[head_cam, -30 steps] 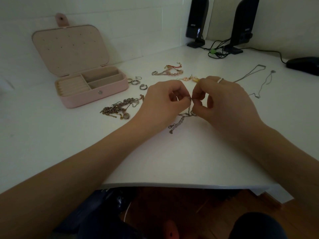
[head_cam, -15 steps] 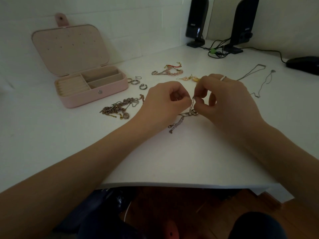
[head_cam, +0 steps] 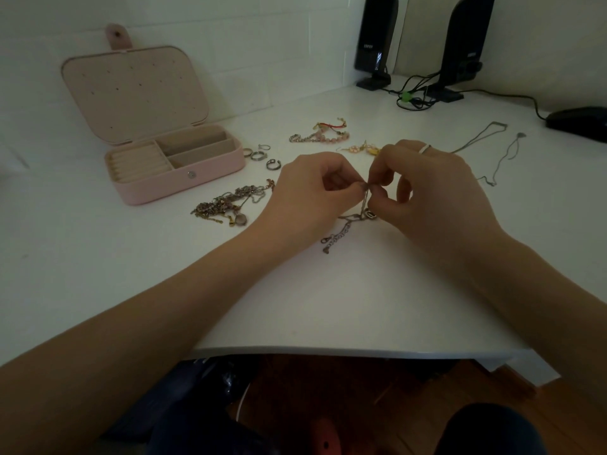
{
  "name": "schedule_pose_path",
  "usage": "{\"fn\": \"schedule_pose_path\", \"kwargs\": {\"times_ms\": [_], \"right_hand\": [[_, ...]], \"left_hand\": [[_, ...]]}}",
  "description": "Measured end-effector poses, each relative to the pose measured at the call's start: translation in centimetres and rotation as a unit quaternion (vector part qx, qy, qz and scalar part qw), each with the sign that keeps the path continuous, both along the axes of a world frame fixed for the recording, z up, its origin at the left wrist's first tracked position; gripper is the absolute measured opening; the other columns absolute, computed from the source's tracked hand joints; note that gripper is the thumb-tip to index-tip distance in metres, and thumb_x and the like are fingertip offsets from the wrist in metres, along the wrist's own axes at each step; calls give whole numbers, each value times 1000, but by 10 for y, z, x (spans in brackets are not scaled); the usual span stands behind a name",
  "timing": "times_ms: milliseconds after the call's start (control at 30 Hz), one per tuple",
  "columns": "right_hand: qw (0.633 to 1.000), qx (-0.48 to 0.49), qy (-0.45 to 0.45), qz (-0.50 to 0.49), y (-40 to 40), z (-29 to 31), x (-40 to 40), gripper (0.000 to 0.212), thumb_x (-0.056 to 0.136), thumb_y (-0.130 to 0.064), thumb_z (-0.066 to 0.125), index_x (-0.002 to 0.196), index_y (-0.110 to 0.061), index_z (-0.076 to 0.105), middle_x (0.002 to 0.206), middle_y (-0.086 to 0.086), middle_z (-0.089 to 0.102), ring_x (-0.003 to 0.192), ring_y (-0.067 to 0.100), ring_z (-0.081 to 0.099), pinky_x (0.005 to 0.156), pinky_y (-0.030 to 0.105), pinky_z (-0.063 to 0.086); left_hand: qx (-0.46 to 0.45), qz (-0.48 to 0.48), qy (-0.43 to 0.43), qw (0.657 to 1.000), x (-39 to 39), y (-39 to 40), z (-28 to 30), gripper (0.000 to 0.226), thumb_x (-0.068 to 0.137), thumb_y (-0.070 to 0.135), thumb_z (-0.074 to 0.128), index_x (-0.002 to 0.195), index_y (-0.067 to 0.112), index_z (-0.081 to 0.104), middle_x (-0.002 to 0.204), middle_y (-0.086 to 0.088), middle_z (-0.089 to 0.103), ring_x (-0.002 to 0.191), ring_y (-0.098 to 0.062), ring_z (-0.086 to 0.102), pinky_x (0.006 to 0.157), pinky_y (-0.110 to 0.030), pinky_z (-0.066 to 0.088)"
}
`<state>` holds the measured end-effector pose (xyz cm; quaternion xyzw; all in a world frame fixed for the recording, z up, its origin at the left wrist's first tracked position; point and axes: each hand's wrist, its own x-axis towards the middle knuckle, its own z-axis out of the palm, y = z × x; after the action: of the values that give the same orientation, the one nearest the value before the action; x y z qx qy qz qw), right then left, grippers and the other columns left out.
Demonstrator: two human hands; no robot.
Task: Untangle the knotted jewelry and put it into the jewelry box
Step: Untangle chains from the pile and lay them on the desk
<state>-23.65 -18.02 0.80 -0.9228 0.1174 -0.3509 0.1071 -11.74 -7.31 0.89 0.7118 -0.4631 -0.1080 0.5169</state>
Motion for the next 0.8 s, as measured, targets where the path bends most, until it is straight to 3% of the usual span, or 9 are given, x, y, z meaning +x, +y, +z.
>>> {"fn": "schedule_pose_path", "kwargs": {"times_ms": [200, 467, 800], "right_hand": [[1000, -1, -8, -12, -2, 0, 0, 5, 80, -15, 61, 84, -16, 58, 84, -6, 55, 62, 20, 54, 58, 41, 50], [999, 44, 3, 6, -6, 0, -1, 12, 86, -19, 65, 97, -22, 69, 90, -8, 62, 65, 11, 56, 66, 39, 51], [999, 32, -5, -4, -7, -1, 0, 7, 87, -18, 63, 90, -20, 69, 82, -10, 59, 64, 10, 54, 65, 38, 49]], "left_hand": [[6, -3, -16, 1000, -2, 1, 1, 6, 81, 11, 68, 76, 13, 70, 61, 10, 59, 54, 1, 49, 53, -8, 37], [-2, 3, -11, 1000, 2, 0, -1, 11, 86, 13, 67, 76, 18, 68, 64, 8, 58, 56, 1, 47, 54, -9, 36], [1, 9, -21, 1000, 3, 0, -1, 8, 86, 13, 66, 79, 16, 69, 64, 9, 58, 57, 0, 46, 54, -10, 36]]}}
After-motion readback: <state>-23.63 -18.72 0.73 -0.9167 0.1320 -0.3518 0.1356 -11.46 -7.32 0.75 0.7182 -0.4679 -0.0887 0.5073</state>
